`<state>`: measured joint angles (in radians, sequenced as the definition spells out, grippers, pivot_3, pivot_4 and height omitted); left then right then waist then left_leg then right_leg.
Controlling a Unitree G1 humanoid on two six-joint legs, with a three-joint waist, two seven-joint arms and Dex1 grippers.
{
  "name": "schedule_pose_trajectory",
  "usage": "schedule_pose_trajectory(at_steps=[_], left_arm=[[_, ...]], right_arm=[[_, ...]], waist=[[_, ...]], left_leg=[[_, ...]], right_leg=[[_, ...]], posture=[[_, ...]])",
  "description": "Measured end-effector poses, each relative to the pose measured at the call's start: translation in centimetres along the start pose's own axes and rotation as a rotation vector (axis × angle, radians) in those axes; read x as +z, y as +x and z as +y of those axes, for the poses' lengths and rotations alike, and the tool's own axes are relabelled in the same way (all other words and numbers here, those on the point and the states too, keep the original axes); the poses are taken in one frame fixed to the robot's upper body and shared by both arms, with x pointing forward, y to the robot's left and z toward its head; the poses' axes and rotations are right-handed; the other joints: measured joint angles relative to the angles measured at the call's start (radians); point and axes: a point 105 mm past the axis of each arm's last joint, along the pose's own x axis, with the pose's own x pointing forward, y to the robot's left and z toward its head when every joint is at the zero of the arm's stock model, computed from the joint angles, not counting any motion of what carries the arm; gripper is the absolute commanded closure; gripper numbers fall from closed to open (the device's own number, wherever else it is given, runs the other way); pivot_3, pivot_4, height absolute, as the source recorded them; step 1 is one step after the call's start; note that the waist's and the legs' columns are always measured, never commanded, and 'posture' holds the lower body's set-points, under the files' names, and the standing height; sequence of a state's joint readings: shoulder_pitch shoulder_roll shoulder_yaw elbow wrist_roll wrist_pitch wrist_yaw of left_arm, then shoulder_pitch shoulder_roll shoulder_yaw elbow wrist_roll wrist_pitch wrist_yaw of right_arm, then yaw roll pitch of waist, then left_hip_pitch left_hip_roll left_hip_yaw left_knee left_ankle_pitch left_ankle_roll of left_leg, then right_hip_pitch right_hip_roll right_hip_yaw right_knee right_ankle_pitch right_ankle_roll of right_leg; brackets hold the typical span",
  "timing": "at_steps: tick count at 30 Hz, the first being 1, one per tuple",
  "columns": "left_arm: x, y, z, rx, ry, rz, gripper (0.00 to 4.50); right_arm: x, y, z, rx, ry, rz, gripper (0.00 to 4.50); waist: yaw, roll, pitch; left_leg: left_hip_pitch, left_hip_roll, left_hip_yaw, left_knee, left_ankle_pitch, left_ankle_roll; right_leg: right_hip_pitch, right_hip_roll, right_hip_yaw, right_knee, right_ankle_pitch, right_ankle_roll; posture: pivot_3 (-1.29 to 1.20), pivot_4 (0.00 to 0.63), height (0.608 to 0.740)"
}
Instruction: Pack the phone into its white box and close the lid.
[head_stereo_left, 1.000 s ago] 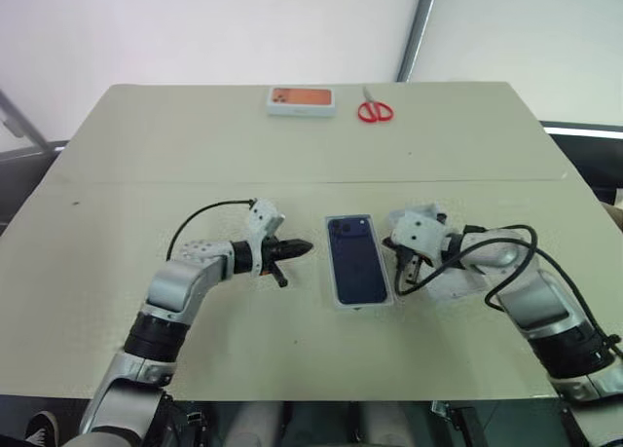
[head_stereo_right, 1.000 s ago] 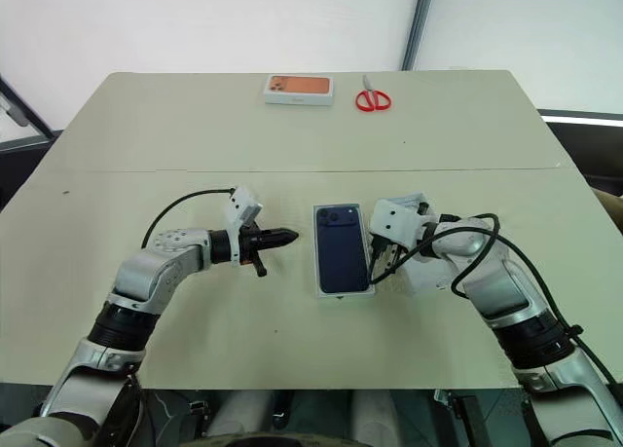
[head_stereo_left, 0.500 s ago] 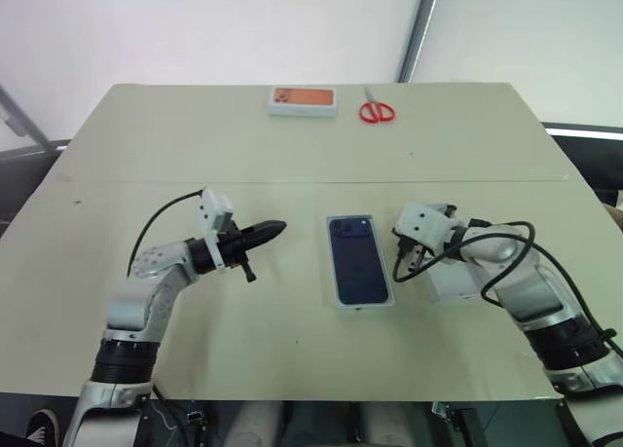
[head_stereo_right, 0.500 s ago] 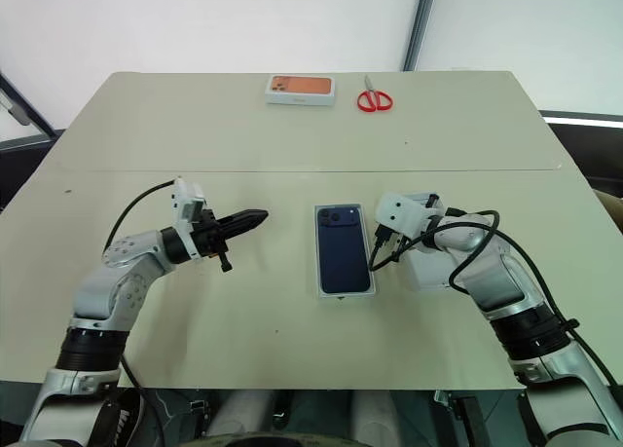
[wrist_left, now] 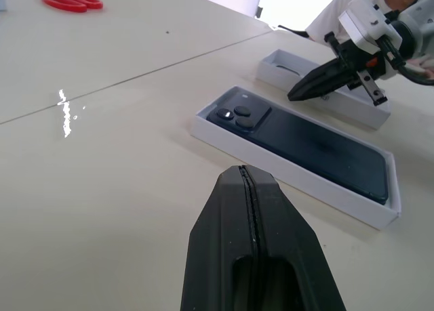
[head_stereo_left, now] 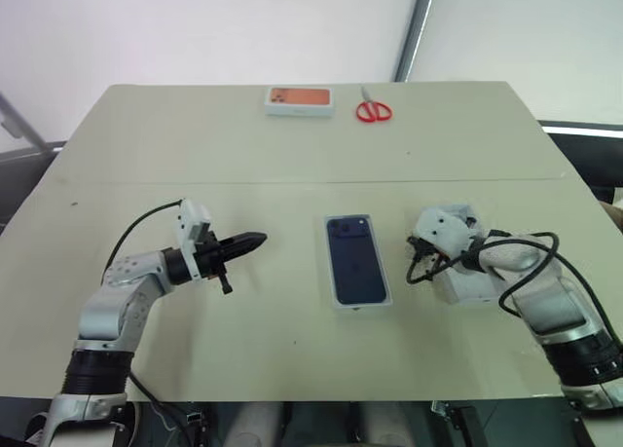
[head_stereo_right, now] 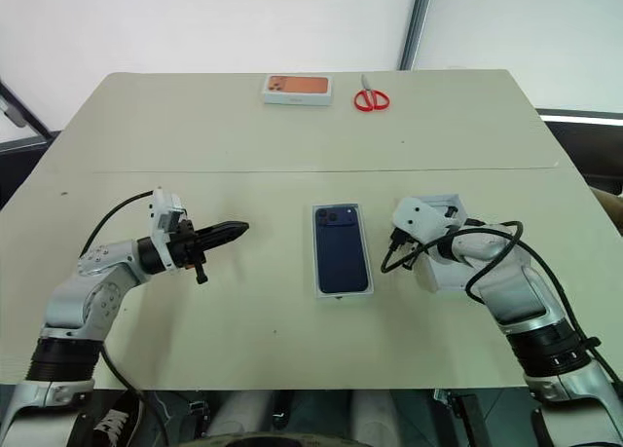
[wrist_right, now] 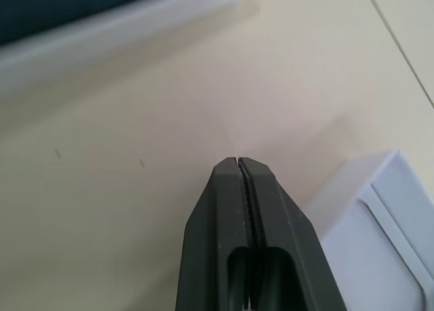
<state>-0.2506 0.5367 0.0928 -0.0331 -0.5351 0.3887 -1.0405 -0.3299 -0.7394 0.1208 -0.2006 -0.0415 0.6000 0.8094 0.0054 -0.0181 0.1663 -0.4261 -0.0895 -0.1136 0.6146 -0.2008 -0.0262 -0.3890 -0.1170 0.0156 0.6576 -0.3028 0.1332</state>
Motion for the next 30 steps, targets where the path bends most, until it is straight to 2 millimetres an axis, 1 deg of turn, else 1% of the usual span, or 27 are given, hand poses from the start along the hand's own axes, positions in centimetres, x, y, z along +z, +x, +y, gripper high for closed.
schedule_pose_trajectory(at_steps=[1, 2, 3, 4, 5, 7, 8, 10, 13, 15, 19, 22, 26, 28, 30], left_arm=[[0.0, 0.0, 0.0, 0.0, -0.001, 0.001, 4.5], [0.0, 0.0, 0.0, -0.004, -0.009, 0.004, 3.98], [-0.1, -0.1, -0.1, -0.013, -0.021, 0.008, 3.73], [-0.1, -0.3, -0.2, -0.026, -0.031, 0.01, 3.17], [-0.1, -0.5, -0.2, -0.037, -0.038, 0.016, 2.73], [0.1, -1.0, -0.2, -0.06, -0.045, 0.019, 1.62], [0.2, -1.1, -0.2, -0.066, -0.044, 0.017, 1.15], [0.4, -1.4, -0.4, -0.09, -0.047, 0.016, 0.07], [0.4, -1.9, -0.5, -0.121, -0.047, 0.025, 0.02], [0.3, -2.1, -0.5, -0.139, -0.048, 0.026, 0.02], [0.1, -3.0, -0.3, -0.16, -0.006, 0.057, 0.02], [-0.4, -2.9, -0.3, -0.168, 0.02, 0.068, 0.02], [-0.6, -2.5, -0.5, -0.179, 0.027, 0.06, 0.02], [-0.6, -2.2, -0.7, -0.183, 0.031, 0.051, 0.02], [-0.9, -1.8, -1.0, -0.193, 0.035, 0.058, 0.02]], right_arm=[[0.3, 0.0, 0.2, 0.012, 0.044, -0.015, 4.48], [0.4, -0.1, 0.2, 0.019, 0.074, -0.019, 3.95], [0.5, -0.3, 0.1, 0.016, 0.098, -0.021, 3.71], [0.6, -0.6, -0.2, 0.001, 0.115, -0.025, 3.16], [0.7, -0.9, -0.5, -0.011, 0.129, -0.03, 2.68], [1.0, -1.6, -1.0, -0.037, 0.162, -0.035, 1.57], [1.0, -1.8, -1.2, -0.045, 0.175, -0.035, 1.12], [1.2, -2.5, -1.5, -0.062, 0.191, -0.034, 0.05], [0.7, -3.7, -2.0, -0.098, 0.194, 0.003, 0.01], [-0.3, -4.3, -2.0, -0.111, 0.23, 0.049, 0.01], [-2.3, -5.0, -0.4, -0.095, 0.363, 0.159, 0.01], [-2.7, -5.2, 0.5, -0.098, 0.415, 0.208, 0.01], [-3.3, -5.4, 0.5, -0.168, 0.501, 0.259, 0.01], [-2.9, -5.3, 0.5, -0.192, 0.561, 0.263, 0.01], [-2.6, -5.4, 0.5, -0.209, 0.581, 0.27, 0.01]], waist=[[0.0, 0.0, 0.0], [0.0, 0.0, 0.0], [0.0, 0.0, 0.0], [0.001, 0.0, 0.0], [0.001, 0.0, 0.0], [0.001, 0.0, 0.0], [0.001, 0.0, 0.0], [0.001, 0.001, 0.0], [0.003, 0.001, 0.001], [0.004, 0.001, 0.001], [0.004, 0.001, 0.001], [0.002, 0.002, 0.001], [0.004, 0.002, 0.001], [0.003, 0.002, 0.001], [0.004, 0.002, 0.001]], left_leg=[[0.0, 0.0, 0.0, 0.0, 0.0, 0.0], [0.0, 0.0, 0.0, 0.0, 0.0, 0.0], [0.0, 0.0, 0.0, 0.0, 0.0, 0.0], [0.0, 0.0, 0.0, 0.0, 0.0, 0.0], [0.0, 0.0, 0.0, 0.0, 0.0, 0.0], [0.0, 0.0, 0.0, 0.0, 0.0, 0.0], [0.0, 0.0, 0.0, 0.0, 0.0, 0.0], [0.0, 0.0, 0.0, 0.0, 0.0, 0.0], [0.0, 0.0, 0.0, 0.0, 0.0, 0.0], [0.0, 0.0, 0.0, 0.0, 0.0, 0.0], [0.0, 0.001, 0.0, -0.001, 0.0, 0.0], [-0.001, 0.001, 0.0, -0.001, 0.0, 0.0], [-0.001, 0.001, 0.0, -0.001, 0.0, 0.0], [-0.001, 0.001, 0.0, -0.001, 0.0, 0.0], [-0.001, 0.001, 0.0, -0.001, 0.0, 0.0]], right_leg=[[0.0, 0.0, 0.0, 0.0, 0.0, 0.0], [0.0, 0.0, 0.0, 0.0, 0.0, 0.0], [0.0, 0.0, 0.0, 0.0, 0.0, 0.0], [0.0, 0.0, 0.0, 0.0, 0.0, 0.0], [0.0, 0.0, 0.0, 0.0, 0.0, 0.0], [0.0, 0.0, 0.0, 0.0, 0.0, 0.0], [0.0, 0.0, 0.0, 0.0, 0.0, 0.0], [0.0, -0.001, 0.0, 0.0, 0.0, 0.0], [0.0, -0.001, 0.0, -0.001, 0.0, 0.0], [0.0, -0.001, 0.0, -0.001, 0.0, 0.0], [0.0, -0.001, 0.0, -0.001, 0.0, -0.001], [-0.001, -0.002, 0.0, -0.002, 0.0, -0.001], [-0.001, -0.002, 0.0, -0.002, 0.0, -0.001], [-0.001, -0.002, 0.0, -0.002, 0.0, -0.001], [-0.001, -0.002, 0.0, -0.002, 0.0, -0.001]], posture=[[0.0, 0.15, 0.74], [0.0, 0.15, 0.74], [0.0, 0.15, 0.74], [0.0, 0.15, 0.74], [0.0, 0.15, 0.74], [0.0, 0.15, 0.74], [0.0, 0.15, 0.74], [0.0, 0.15, 0.74], [0.0, 0.15, 0.74], [0.0, 0.15, 0.74], [0.0, 0.15, 0.74], [0.0, 0.15, 0.74], [0.0, 0.15, 0.74], [0.0, 0.15, 0.74], [0.0, 0.15, 0.74]])
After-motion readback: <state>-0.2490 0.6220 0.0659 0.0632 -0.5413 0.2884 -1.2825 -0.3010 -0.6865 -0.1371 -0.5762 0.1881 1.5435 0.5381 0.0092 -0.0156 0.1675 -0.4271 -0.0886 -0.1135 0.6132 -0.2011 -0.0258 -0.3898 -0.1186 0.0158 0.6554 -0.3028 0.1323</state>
